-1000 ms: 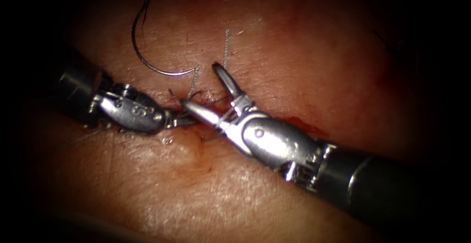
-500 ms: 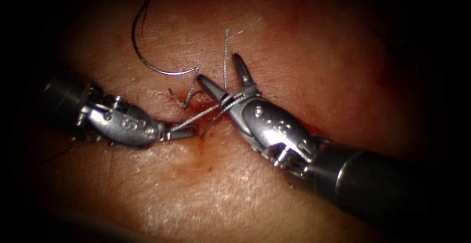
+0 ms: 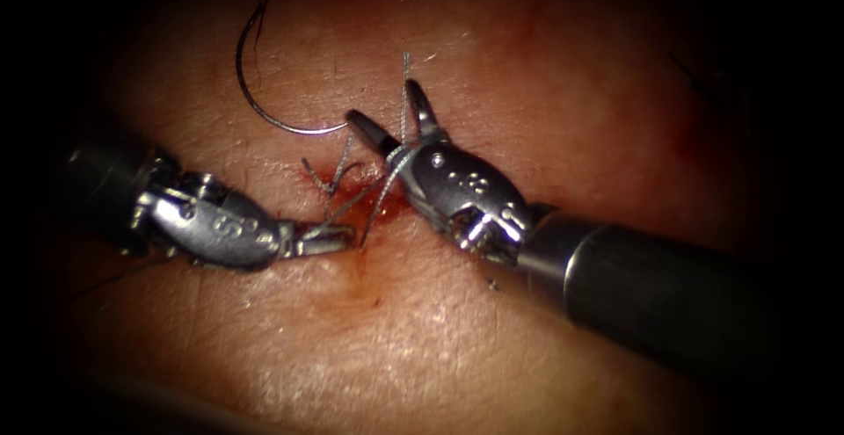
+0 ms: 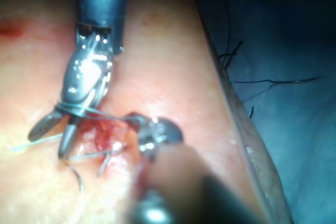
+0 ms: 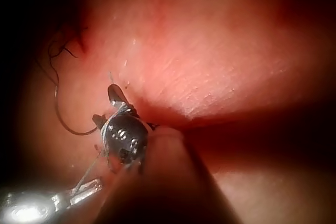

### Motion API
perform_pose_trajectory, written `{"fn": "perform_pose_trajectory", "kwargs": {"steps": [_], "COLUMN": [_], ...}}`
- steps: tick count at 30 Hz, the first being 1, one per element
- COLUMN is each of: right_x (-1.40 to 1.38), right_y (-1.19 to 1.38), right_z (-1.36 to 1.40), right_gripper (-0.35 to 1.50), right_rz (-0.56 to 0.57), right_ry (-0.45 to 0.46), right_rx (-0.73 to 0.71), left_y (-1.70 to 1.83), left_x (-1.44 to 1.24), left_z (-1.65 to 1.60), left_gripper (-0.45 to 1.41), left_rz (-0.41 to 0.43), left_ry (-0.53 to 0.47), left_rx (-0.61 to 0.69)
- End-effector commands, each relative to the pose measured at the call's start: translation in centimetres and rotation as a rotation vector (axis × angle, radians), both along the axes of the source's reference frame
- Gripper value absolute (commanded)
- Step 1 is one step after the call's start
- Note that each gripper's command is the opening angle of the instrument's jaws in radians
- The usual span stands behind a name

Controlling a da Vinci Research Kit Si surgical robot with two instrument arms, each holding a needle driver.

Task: Wound Closure

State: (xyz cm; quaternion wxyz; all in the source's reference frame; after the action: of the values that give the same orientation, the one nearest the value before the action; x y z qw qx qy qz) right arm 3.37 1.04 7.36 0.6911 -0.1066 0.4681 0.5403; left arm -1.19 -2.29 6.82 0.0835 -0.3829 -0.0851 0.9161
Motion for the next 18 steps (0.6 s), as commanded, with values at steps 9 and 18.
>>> {"fn": "perform_pose_trajectory", "kwargs": {"steps": [9, 18], "right_x": [-0.02, 0.12], "right_y": [-0.02, -0.01], "right_z": [0.16, 0.28], "right_gripper": [0.47, 0.37], "right_rz": [0.018, -0.013], "right_ry": [0.005, 0.036], "right_rx": [0.02, 0.072], "left_y": [-0.12, -0.16], "left_x": [0.02, 0.01], "left_z": [0.05, 0.07], "left_gripper": [-0.45, -0.45], "left_rz": [0.003, 0.001], "left_ry": [0.002, 0.004], "left_rx": [0.001, -0.002]}}
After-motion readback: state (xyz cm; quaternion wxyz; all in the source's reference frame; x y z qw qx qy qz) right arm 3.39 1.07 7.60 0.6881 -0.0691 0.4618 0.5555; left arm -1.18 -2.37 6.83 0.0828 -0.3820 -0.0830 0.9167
